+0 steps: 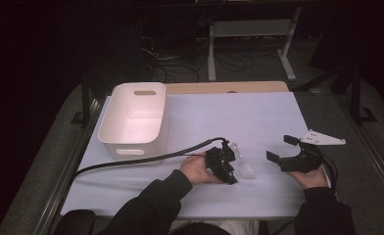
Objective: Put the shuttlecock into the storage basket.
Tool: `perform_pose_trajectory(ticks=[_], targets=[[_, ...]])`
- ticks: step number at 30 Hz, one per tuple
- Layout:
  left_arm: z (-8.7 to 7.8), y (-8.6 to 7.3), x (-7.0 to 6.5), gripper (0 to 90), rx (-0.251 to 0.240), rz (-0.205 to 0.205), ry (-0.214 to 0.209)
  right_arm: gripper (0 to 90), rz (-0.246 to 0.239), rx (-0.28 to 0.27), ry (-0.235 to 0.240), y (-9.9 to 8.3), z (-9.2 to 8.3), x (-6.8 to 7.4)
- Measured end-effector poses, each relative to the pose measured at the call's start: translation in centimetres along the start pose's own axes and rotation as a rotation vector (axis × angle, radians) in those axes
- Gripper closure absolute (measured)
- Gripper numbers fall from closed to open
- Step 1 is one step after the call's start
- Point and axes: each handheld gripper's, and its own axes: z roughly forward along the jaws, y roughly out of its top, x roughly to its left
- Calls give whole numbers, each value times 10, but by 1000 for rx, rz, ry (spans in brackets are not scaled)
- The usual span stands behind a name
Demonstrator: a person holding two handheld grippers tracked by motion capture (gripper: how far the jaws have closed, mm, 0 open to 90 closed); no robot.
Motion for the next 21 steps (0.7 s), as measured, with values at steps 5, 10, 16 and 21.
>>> perform_pose_trajectory(ticks=[5,10,16,21], targets=[[0,0,0,609,-3,6,-7,0,0,0,-1,0,0,0],[0,0,0,647,-5,6,-3,0,1,1,-1,0,0,0],[-3,1,-1,652,-12,11,-6,0,2,1,-1,0,0,0],[-6,2,-1,652,-13,16,-10,0,2,1,-1,0,0,0]])
